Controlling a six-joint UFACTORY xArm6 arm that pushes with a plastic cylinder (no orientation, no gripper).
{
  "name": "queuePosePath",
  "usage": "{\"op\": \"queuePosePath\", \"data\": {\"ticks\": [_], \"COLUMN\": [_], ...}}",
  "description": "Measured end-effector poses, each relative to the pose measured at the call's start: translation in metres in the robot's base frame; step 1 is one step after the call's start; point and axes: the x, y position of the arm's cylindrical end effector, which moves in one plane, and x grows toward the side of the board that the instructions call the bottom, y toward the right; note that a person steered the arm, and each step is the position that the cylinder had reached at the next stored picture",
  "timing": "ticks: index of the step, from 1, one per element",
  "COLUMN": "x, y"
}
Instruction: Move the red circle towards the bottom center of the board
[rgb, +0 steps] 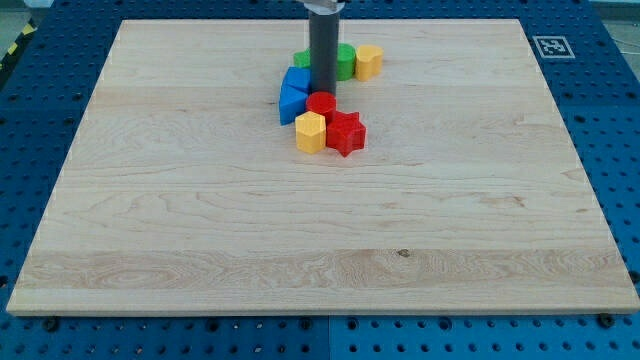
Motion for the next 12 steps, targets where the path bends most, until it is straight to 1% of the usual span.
{"op": "queuePosePath", "data": {"ticks": [2, 5, 7, 8, 9, 11, 12], "x": [0.001, 0.01, -0.017, -0.02, -0.006, 0.064, 0.085], "y": [-0.031, -0.033, -0.027, -0.01, 0.001, 0.003, 0.003]}}
